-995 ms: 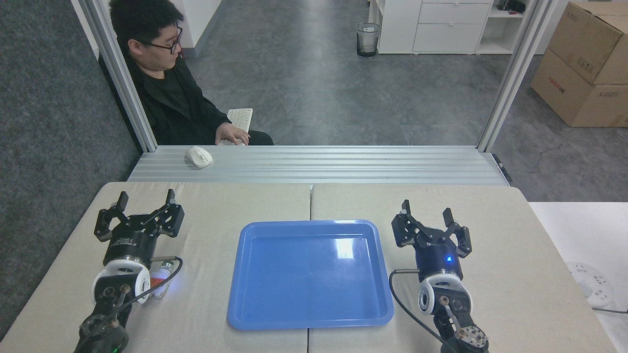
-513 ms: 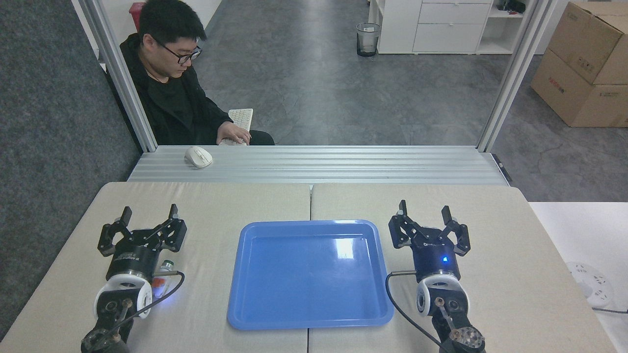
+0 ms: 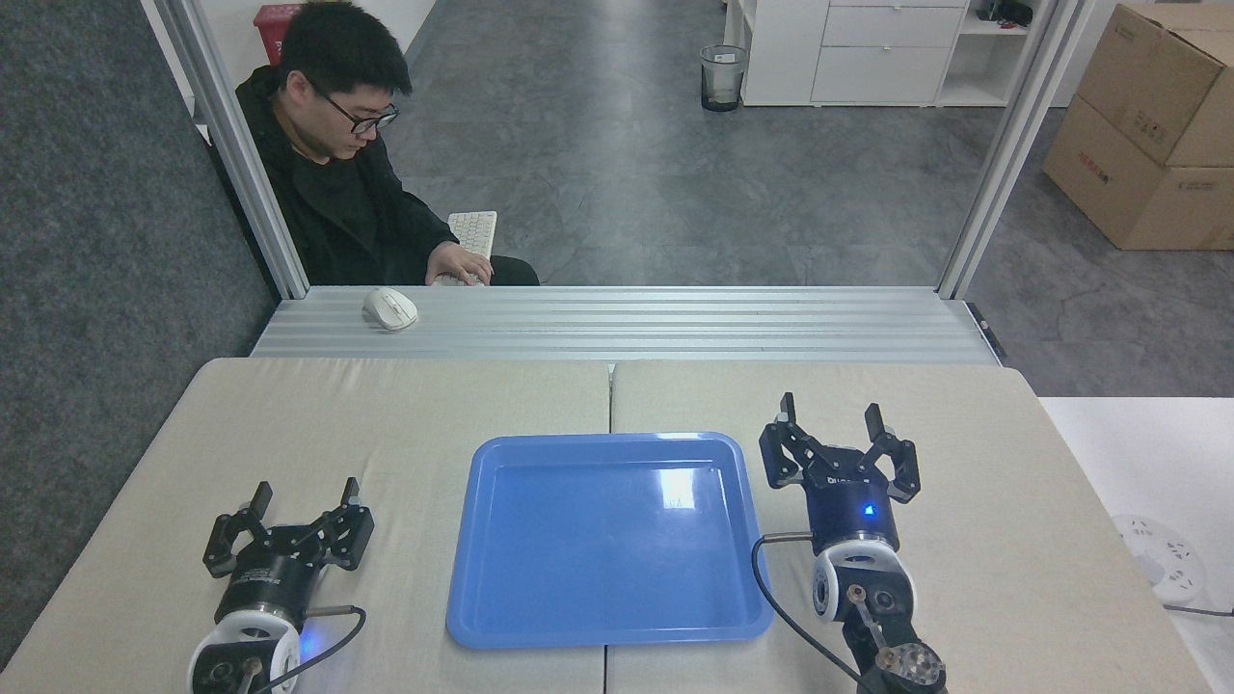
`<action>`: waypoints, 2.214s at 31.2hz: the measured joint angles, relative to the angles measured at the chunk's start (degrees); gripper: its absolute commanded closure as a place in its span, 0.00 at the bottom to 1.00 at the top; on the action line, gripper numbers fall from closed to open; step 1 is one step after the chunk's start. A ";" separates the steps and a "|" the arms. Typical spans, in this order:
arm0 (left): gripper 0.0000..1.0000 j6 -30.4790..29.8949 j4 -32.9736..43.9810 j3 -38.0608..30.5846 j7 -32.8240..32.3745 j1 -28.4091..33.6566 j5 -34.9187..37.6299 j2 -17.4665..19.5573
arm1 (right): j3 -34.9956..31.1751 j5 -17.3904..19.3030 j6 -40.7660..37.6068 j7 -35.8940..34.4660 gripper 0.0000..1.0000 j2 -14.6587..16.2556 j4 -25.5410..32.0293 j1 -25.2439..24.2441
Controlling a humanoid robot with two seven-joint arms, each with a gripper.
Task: Pick up switch part and place in tray
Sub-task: 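Lower the left gripper onto the white-orange switch part and close it, then lift the switch part with the left gripper and carry it over the tray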
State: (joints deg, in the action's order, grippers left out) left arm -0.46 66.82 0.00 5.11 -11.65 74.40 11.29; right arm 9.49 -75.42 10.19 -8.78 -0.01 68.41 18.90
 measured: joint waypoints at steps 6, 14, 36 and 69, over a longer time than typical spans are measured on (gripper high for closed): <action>0.00 -0.13 -1.77 0.00 0.22 0.76 0.00 -0.14 | 0.00 -0.16 0.42 -0.03 0.00 -0.24 -0.01 0.00; 0.00 -0.14 -4.51 0.00 0.30 1.19 0.07 -0.27 | 0.00 -0.26 0.50 -0.21 0.00 -0.46 -0.01 0.00; 1.00 -0.08 -8.09 0.96 5.20 2.97 0.33 -0.48 | 0.00 -0.34 0.68 -0.41 0.00 -0.75 -0.04 0.00; 1.00 -6.25 4.87 15.33 -9.72 -4.65 8.94 -5.90 | -0.01 -0.46 1.30 -0.43 0.00 -1.21 -0.11 0.00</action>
State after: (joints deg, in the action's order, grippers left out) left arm -6.71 71.69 15.33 -4.62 -16.30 83.34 5.39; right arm 9.47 -75.88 11.49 -9.20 -1.22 68.30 18.90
